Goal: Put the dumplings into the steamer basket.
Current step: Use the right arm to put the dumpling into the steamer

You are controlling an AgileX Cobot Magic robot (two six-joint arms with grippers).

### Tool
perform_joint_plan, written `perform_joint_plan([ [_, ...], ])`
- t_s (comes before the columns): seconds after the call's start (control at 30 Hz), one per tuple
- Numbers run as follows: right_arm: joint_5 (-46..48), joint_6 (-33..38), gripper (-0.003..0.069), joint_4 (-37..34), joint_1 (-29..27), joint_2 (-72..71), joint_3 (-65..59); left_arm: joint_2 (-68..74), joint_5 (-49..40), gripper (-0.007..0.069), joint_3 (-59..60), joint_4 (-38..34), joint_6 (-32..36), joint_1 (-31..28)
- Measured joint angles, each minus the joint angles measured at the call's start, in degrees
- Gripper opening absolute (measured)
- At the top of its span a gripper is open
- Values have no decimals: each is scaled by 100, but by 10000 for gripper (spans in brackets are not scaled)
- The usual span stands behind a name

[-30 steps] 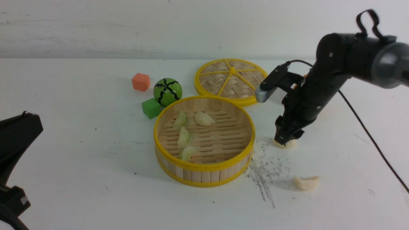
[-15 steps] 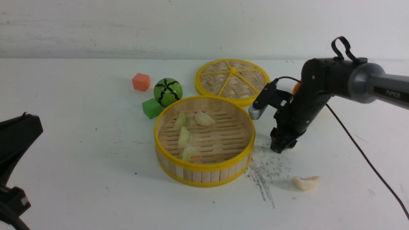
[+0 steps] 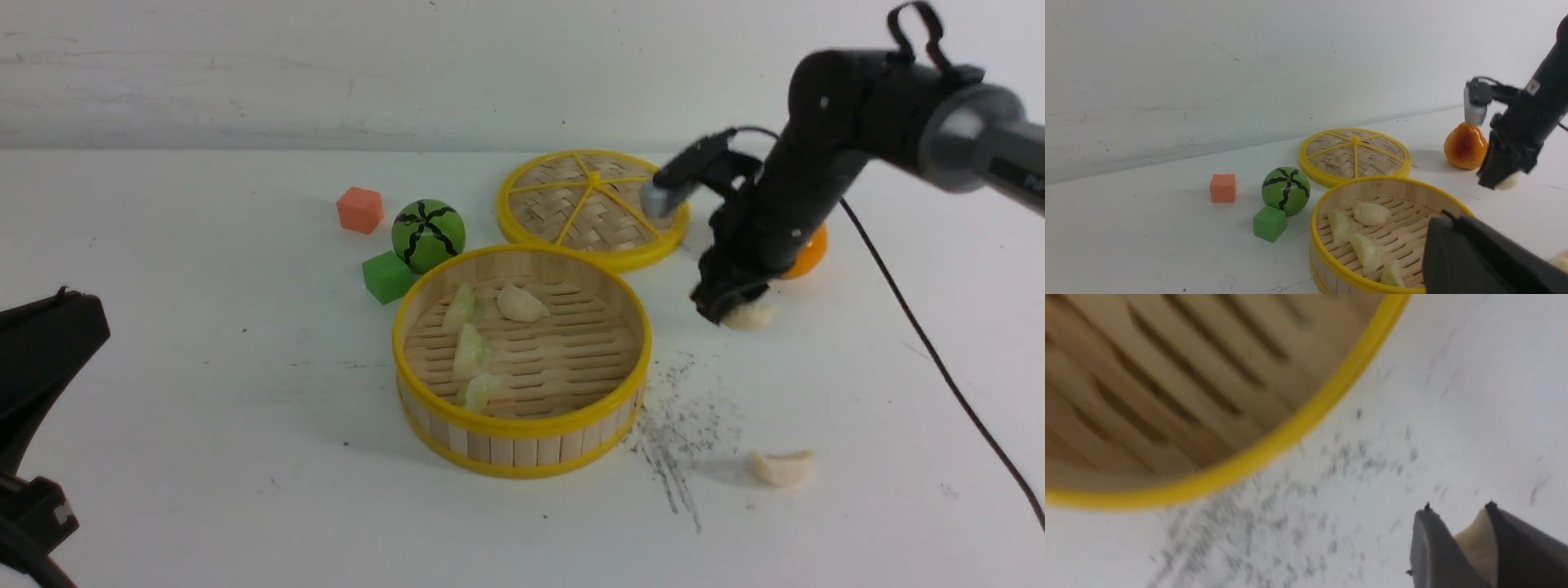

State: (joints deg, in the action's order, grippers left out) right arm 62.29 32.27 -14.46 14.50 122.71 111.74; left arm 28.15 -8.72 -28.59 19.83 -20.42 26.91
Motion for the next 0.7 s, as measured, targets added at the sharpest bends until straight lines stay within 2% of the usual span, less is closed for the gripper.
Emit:
perform_joint_plan([
  [0.13, -223, -90, 139, -1494, 23, -41, 357, 0, 0, -5, 0, 0, -1, 0],
  [0.17, -364, 48, 139, -2012, 75, -26, 371, 0, 0, -4, 0, 0, -1, 0],
  [0.23, -513, 431, 139, -2499, 200, 70, 382, 0, 0, -5, 0, 0, -1, 0],
  [0.27, -528, 431, 139, -2541, 216, 70, 382, 0, 0, -5, 0, 0, -1, 0],
  [0.33, -724, 1026, 139, -2912, 458, 321, 382, 0, 0, -3, 0, 0, -1, 0],
  [0.47, -981, 1479, 139, -3000, 691, 733, 382, 0, 0, -1, 0, 0, -1, 0],
  [0.7, -1236, 1663, 139, -2983, 718, 1118, 377, 0, 5, 1, 0, 0, -1, 0],
])
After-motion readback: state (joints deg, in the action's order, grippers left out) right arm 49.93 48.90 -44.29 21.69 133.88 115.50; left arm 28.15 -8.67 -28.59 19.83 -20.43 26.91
